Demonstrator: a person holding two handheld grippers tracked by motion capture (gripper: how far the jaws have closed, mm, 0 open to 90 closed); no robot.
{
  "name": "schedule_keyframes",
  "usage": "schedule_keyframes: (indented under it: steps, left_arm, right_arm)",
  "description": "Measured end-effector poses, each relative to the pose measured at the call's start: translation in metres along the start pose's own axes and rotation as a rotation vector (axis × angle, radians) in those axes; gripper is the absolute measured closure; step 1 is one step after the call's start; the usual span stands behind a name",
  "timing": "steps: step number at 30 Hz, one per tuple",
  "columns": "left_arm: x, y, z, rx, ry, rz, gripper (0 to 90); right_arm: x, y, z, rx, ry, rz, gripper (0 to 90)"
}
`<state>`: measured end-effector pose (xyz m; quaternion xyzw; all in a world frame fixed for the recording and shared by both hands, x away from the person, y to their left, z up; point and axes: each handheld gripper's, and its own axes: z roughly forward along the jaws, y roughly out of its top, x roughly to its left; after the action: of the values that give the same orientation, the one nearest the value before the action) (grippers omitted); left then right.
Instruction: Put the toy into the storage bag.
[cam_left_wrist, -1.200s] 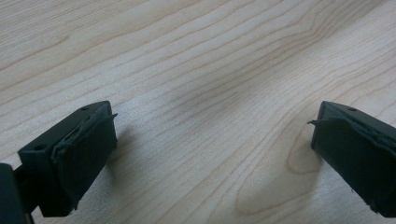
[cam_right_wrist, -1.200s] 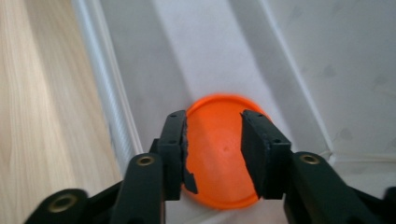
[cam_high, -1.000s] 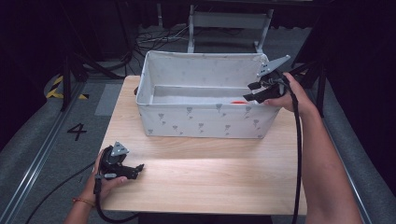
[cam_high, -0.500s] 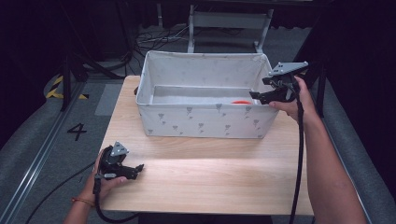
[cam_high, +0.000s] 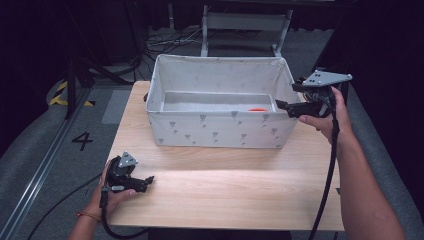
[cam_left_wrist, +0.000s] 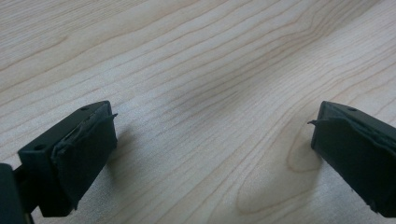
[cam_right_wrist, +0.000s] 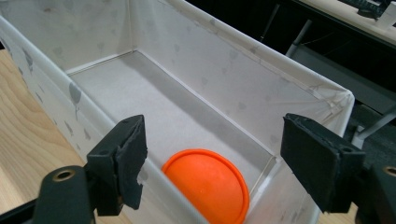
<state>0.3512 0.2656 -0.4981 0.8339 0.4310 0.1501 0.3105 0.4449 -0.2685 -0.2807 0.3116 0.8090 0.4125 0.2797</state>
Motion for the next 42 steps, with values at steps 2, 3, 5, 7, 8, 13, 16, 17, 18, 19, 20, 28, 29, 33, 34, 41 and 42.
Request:
schedule_keyframes:
  steps: [2,3,5,7,8,13,16,17,18,19,20,28,29,33,34,41,42]
  left_arm:
    - [0.000,0.000,0.000,0.000,0.000,0.000,0.5]
    - [0.000,0.000,0.000,-0.001,0.001,0.002,0.5]
    - [0.000,0.000,0.000,0.000,0.001,-0.001,0.5]
    - [0.000,0.000,0.000,0.000,0.001,-0.001,0.5]
    - [0.000,0.000,0.000,0.000,0.001,-0.001,0.5]
    - [0.000,0.000,0.000,0.001,0.004,-0.003,0.5]
    - [0.000,0.000,0.000,0.000,0.004,-0.004,0.5]
    - [0.000,0.000,0.000,0.000,0.004,-0.004,0.5]
    - [-0.001,0.000,0.000,0.000,0.004,-0.004,0.5]
    - [-0.001,0.000,0.000,0.000,0.005,-0.005,0.5]
    - [-0.001,0.000,0.000,-0.001,0.005,-0.006,0.5]
    - [-0.001,0.000,0.000,-0.001,0.005,-0.006,0.5]
    - [-0.001,0.000,0.000,-0.001,0.006,-0.006,0.5]
    - [-0.001,0.000,0.000,0.000,0.006,-0.006,0.5]
    - [-0.001,0.000,0.000,-0.001,0.007,-0.005,0.5]
    - [-0.001,0.000,0.000,-0.001,0.005,-0.006,0.5]
    - [-0.001,0.000,0.000,-0.001,0.005,-0.006,0.5]
  right_arm:
    - [0.002,-0.004,-0.005,-0.004,0.001,-0.001,21.9]
    - [0.002,-0.006,-0.008,-0.005,-0.003,0.000,21.9]
    - [0.004,-0.009,-0.012,-0.006,-0.023,-0.007,21.8]
    - [0.005,-0.014,-0.016,-0.003,-0.033,-0.010,21.6]
    - [0.005,-0.014,-0.016,-0.003,-0.033,-0.010,21.6]
    - [0.010,-0.028,-0.026,-0.018,-0.023,-0.014,20.9]
    - [0.013,-0.037,-0.031,-0.025,-0.028,-0.010,20.5]
    - [0.014,-0.040,-0.032,-0.025,-0.031,-0.012,20.3]
    - [0.015,-0.043,-0.033,-0.023,-0.038,-0.015,20.1]
    - [0.017,-0.047,-0.033,-0.018,-0.045,-0.019,20.1]
    - [0.019,-0.052,-0.033,-0.006,-0.049,-0.022,20.0]
    - [0.027,-0.078,-0.031,0.039,-0.074,-0.043,19.2]
    - [0.026,-0.081,-0.031,0.043,-0.072,-0.035,19.2]
    - [0.026,-0.088,-0.030,0.049,-0.071,-0.027,19.2]
    - [0.027,-0.090,-0.029,0.053,-0.070,-0.028,19.0]
    - [0.029,-0.109,-0.024,0.089,-0.059,-0.012,18.8]
    - [0.029,-0.113,-0.023,0.097,-0.060,-0.011,18.8]
